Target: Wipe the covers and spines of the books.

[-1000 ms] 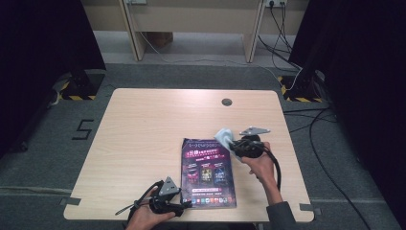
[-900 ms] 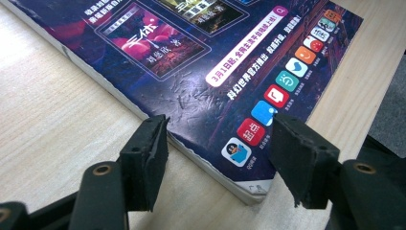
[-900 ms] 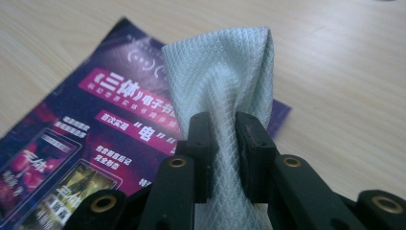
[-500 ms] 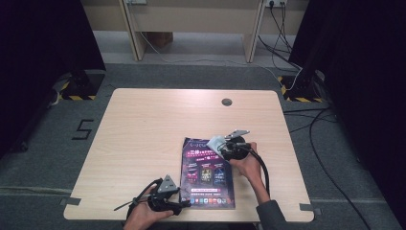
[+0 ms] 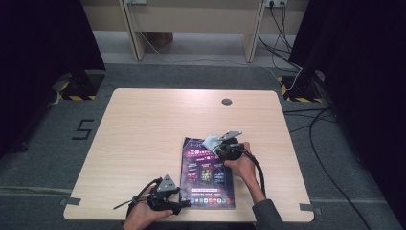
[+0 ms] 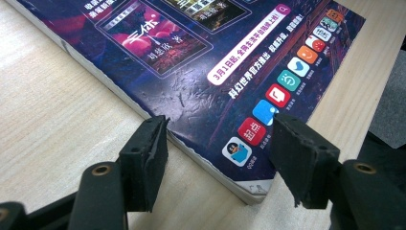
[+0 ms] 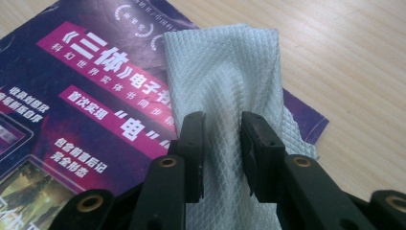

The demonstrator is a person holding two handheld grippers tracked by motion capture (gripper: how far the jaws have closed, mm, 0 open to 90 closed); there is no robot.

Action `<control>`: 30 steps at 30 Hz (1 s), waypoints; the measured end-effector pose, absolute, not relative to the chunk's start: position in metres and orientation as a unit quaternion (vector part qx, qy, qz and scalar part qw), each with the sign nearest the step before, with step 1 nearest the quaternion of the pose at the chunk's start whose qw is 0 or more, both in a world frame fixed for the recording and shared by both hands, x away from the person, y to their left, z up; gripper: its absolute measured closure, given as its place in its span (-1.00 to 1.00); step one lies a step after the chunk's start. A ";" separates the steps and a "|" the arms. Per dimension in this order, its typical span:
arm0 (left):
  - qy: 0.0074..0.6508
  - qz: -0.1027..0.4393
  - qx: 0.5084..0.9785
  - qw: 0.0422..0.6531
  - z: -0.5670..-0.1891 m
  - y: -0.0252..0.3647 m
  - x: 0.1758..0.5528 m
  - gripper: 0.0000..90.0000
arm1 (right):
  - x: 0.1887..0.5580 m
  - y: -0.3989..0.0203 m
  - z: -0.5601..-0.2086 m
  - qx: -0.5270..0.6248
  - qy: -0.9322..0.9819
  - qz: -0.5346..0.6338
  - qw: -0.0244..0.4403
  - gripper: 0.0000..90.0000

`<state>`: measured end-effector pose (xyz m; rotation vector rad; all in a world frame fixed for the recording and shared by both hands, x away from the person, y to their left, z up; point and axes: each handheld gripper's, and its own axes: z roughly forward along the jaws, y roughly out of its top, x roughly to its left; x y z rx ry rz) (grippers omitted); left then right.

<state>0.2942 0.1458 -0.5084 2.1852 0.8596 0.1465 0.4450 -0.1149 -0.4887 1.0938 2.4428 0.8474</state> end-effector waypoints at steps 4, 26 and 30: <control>0.337 0.057 0.858 0.384 -0.508 0.146 0.294 -0.17 | 0.455 -0.125 -0.490 0.404 0.846 0.293 0.190 0.61; 0.338 0.058 0.857 0.385 -0.509 0.146 0.295 -0.20 | 0.452 -0.108 -0.491 0.374 0.858 0.292 0.196 0.55; 0.338 0.060 0.856 0.386 -0.510 0.147 0.296 -0.30 | 0.459 -0.126 -0.491 0.408 0.842 0.285 0.209 0.51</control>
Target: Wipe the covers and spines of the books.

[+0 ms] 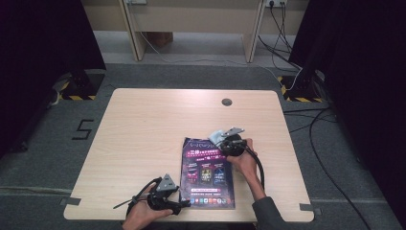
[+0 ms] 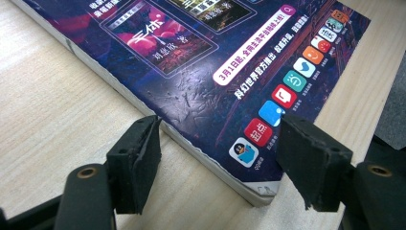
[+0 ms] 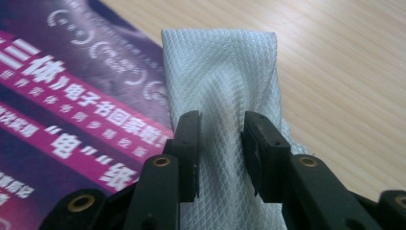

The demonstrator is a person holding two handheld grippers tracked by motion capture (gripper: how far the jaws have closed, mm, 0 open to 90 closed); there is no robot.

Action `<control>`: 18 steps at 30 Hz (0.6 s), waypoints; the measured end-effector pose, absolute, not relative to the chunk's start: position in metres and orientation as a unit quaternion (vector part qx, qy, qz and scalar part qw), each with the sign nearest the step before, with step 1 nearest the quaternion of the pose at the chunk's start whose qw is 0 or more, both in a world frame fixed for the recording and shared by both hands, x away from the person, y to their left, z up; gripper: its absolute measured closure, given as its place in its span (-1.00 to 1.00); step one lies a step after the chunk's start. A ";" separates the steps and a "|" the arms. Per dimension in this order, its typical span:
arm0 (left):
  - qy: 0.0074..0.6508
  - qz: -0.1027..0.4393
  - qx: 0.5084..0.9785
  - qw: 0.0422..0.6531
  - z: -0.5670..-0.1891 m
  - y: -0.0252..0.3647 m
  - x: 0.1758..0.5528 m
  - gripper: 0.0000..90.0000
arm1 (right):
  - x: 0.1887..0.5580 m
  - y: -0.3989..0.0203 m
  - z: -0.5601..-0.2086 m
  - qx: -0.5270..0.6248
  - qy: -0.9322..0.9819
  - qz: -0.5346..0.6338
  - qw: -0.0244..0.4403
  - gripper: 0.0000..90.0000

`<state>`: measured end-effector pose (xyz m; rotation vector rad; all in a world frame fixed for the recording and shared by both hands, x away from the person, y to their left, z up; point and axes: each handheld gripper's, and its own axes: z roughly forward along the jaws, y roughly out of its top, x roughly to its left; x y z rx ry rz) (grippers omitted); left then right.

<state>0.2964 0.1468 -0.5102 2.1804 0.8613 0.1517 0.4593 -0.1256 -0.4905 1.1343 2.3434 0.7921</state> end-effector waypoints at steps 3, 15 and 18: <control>0.338 0.059 0.856 0.386 -0.510 0.147 0.297 -0.31 | 0.459 -0.128 -0.491 0.425 0.833 0.290 0.203 0.50; 0.337 0.061 0.856 0.386 -0.511 0.147 0.296 -0.32 | 0.439 -0.073 -0.493 0.340 0.872 0.318 0.153 0.42; 0.337 0.061 0.856 0.387 -0.511 0.147 0.296 -0.33 | 0.440 -0.073 -0.492 0.342 0.872 0.317 0.152 0.30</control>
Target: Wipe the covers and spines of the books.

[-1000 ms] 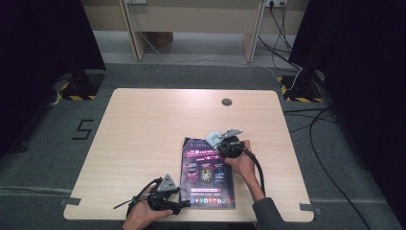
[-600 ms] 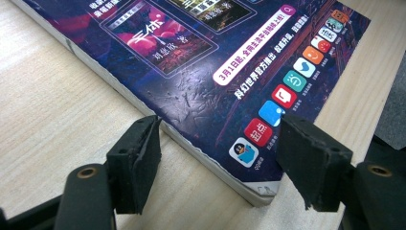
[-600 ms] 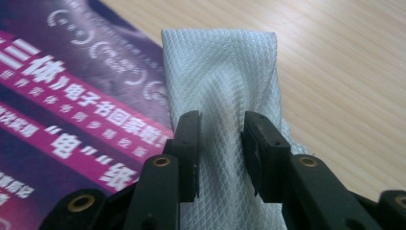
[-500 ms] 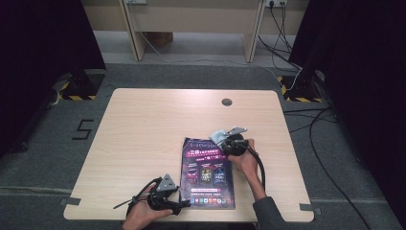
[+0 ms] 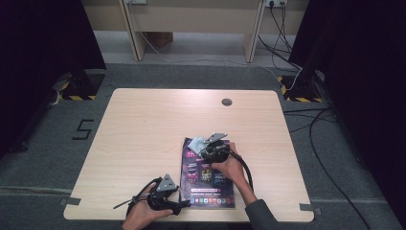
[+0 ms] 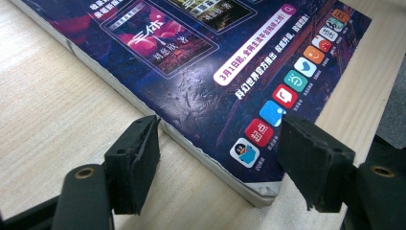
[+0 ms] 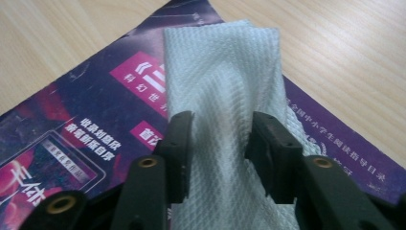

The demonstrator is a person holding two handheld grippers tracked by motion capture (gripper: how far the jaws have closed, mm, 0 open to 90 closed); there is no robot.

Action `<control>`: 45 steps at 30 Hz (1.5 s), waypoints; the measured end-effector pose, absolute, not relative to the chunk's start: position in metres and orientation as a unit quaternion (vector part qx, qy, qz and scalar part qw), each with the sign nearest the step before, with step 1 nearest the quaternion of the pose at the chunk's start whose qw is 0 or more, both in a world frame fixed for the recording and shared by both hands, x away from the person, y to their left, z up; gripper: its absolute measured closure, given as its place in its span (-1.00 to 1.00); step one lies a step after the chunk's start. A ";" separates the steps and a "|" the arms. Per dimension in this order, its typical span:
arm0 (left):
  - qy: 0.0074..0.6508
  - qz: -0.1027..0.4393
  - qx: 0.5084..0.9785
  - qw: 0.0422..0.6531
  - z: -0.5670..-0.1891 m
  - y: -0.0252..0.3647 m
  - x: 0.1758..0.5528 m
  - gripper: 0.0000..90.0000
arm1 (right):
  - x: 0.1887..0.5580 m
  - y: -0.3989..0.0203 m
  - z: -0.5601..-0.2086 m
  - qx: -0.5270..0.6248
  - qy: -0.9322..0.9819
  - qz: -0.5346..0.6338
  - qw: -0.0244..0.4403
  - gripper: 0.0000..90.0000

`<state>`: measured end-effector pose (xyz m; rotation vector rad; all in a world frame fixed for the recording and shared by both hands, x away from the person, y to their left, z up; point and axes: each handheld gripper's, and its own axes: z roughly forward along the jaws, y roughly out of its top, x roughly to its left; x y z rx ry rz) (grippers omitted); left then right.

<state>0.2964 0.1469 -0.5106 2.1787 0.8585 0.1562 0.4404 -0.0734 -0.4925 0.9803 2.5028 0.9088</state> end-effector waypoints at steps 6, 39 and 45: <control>0.338 0.062 0.855 0.388 -0.511 0.147 0.296 -0.33 | 0.454 -0.102 -0.494 0.393 0.848 0.319 0.157 0.26; 0.338 0.063 0.855 0.389 -0.511 0.147 0.296 -0.33 | 0.443 -0.073 -0.495 0.358 0.863 0.334 0.128 0.20; 0.339 0.063 0.854 0.389 -0.511 0.147 0.296 -0.33 | 0.455 -0.099 -0.495 0.401 0.843 0.324 0.153 0.16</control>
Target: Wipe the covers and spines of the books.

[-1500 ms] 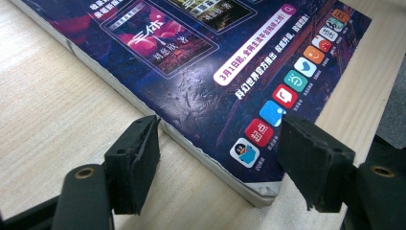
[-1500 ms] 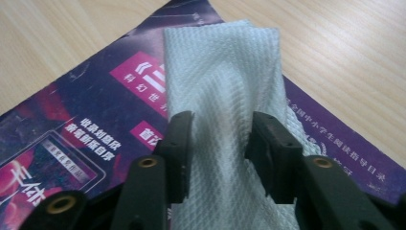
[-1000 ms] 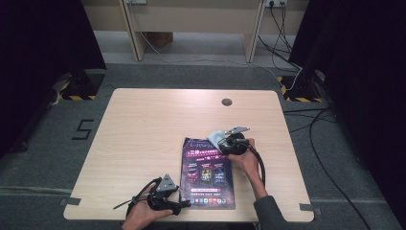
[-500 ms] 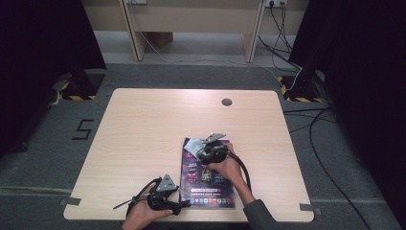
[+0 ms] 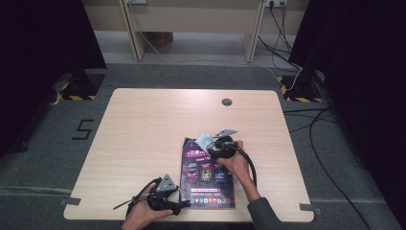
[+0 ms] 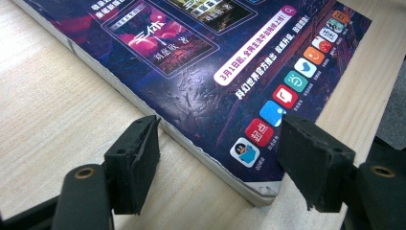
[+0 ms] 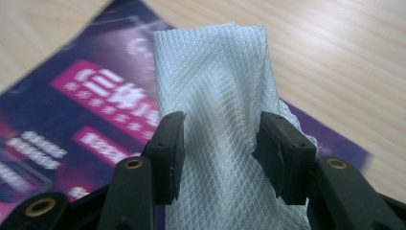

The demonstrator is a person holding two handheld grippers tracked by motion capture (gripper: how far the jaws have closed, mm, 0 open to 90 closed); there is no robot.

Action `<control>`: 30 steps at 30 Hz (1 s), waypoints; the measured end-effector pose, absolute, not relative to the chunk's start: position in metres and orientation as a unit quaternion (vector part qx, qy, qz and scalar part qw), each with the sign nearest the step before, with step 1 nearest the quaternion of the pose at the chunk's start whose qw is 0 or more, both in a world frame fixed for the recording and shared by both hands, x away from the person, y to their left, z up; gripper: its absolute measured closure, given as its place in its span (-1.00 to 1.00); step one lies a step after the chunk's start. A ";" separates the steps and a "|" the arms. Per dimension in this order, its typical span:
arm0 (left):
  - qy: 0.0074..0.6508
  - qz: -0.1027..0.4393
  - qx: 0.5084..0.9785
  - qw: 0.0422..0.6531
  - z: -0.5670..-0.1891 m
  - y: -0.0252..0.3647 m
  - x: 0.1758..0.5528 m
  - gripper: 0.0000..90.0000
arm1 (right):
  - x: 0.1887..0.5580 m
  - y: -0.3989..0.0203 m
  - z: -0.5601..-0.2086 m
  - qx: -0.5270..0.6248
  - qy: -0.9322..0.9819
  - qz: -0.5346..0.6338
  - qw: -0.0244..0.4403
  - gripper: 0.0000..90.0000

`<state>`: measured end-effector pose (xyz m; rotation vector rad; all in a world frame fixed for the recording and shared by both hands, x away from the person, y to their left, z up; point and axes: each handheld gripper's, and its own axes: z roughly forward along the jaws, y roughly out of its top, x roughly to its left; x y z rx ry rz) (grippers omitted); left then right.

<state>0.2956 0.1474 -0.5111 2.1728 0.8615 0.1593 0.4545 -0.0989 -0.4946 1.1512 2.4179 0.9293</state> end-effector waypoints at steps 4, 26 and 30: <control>0.339 0.063 0.855 0.389 -0.511 0.147 0.296 -0.33 | 0.461 -0.114 -0.496 0.433 0.826 0.325 0.156 0.06; 0.337 0.063 0.856 0.387 -0.511 0.147 0.296 -0.33 | 0.450 -0.057 -0.494 0.372 0.859 0.322 0.142 0.20; 0.335 0.063 0.857 0.388 -0.511 0.148 0.297 -0.33 | 0.446 -0.040 -0.494 0.351 0.869 0.321 0.135 0.19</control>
